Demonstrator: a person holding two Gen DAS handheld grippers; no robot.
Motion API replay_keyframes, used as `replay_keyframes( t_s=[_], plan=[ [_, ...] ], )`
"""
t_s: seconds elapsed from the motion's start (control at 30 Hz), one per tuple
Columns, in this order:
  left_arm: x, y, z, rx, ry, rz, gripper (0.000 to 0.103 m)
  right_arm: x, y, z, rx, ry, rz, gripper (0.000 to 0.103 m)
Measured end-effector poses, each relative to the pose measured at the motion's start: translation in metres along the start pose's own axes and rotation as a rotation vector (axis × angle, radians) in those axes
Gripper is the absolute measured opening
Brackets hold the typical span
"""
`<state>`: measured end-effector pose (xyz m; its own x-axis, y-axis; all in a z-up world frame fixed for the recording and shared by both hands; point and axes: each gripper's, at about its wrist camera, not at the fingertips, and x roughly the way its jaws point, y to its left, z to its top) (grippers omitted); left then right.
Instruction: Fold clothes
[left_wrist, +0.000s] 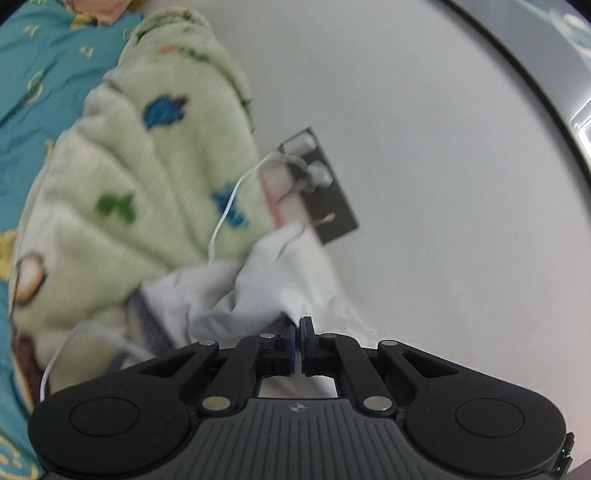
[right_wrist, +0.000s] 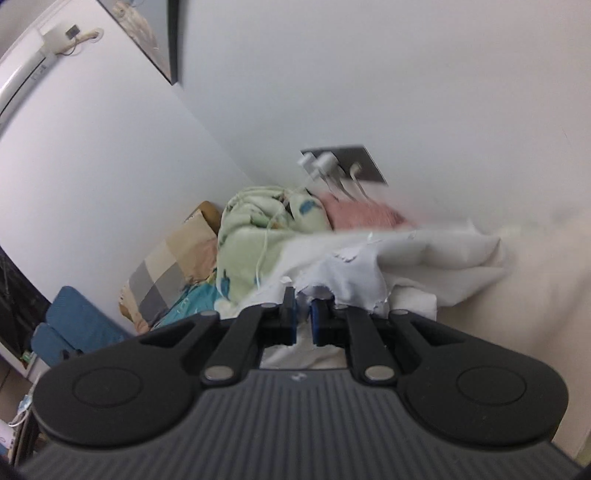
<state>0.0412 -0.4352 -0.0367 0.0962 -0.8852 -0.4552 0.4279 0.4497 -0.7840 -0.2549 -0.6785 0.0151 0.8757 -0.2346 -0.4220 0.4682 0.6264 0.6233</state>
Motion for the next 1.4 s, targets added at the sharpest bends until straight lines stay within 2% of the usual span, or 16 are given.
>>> replay_keyframes(
  t_s=[0.1, 0.17, 0.2, 0.23, 0.27, 0.3, 0.33, 0.4, 0.53, 0.63, 0.8, 0.87, 0.9, 0.93, 1.17, 1.4],
  plan=[
    [-0.009, 0.003, -0.013, 0.049, 0.012, 0.023, 0.005, -0.007, -0.011, -0.022, 0.017, -0.016, -0.016, 0.010],
    [-0.017, -0.005, -0.014, 0.100, 0.008, 0.050, 0.014, -0.011, -0.013, -0.028, 0.033, -0.021, -0.025, 0.012],
    [-0.021, -0.010, -0.015, 0.126, 0.006, 0.064, 0.025, -0.013, -0.013, -0.029, 0.048, -0.020, -0.028, 0.012],
    [-0.025, -0.017, -0.015, 0.156, 0.004, 0.078, 0.046, -0.015, -0.013, -0.030, 0.064, -0.019, -0.031, 0.014],
    [-0.029, -0.024, -0.015, 0.187, 0.001, 0.093, 0.056, -0.017, -0.011, -0.028, 0.074, -0.014, -0.044, 0.015],
    [-0.033, -0.032, -0.015, 0.218, -0.001, 0.107, 0.074, -0.018, -0.010, -0.026, 0.083, -0.009, -0.058, 0.018],
    [-0.041, -0.041, -0.017, 0.249, -0.008, 0.120, 0.083, -0.023, -0.007, -0.027, 0.079, -0.009, -0.073, 0.023],
    [-0.053, -0.053, -0.024, 0.303, -0.018, 0.137, 0.086, -0.031, 0.001, -0.028, 0.052, -0.016, -0.106, 0.030],
    [-0.081, -0.084, -0.042, 0.410, -0.039, 0.169, 0.099, -0.057, 0.018, -0.035, -0.013, -0.055, -0.155, 0.040],
    [-0.102, -0.106, -0.058, 0.502, -0.080, 0.205, 0.103, -0.079, 0.037, -0.038, -0.083, -0.104, -0.174, 0.049],
    [-0.134, -0.138, -0.085, 0.616, -0.140, 0.234, 0.103, -0.116, 0.071, -0.048, -0.194, -0.167, -0.161, 0.052],
    [-0.147, -0.150, -0.097, 0.658, -0.168, 0.244, 0.103, -0.128, 0.083, -0.053, -0.226, -0.189, -0.153, 0.064],
    [-0.154, -0.155, -0.103, 0.679, -0.182, 0.248, 0.103, -0.134, 0.087, -0.055, -0.235, -0.204, -0.140, 0.079],
    [-0.160, -0.161, -0.109, 0.700, -0.197, 0.255, 0.103, -0.140, 0.092, -0.058, -0.245, -0.220, -0.126, 0.088],
    [-0.194, -0.181, -0.142, 0.791, -0.293, 0.289, 0.103, -0.160, 0.117, -0.079, -0.327, -0.285, -0.157, 0.088],
    [-0.208, -0.180, -0.171, 0.841, -0.354, 0.314, 0.103, -0.154, 0.137, -0.119, -0.431, -0.331, -0.216, 0.088]
  ],
)
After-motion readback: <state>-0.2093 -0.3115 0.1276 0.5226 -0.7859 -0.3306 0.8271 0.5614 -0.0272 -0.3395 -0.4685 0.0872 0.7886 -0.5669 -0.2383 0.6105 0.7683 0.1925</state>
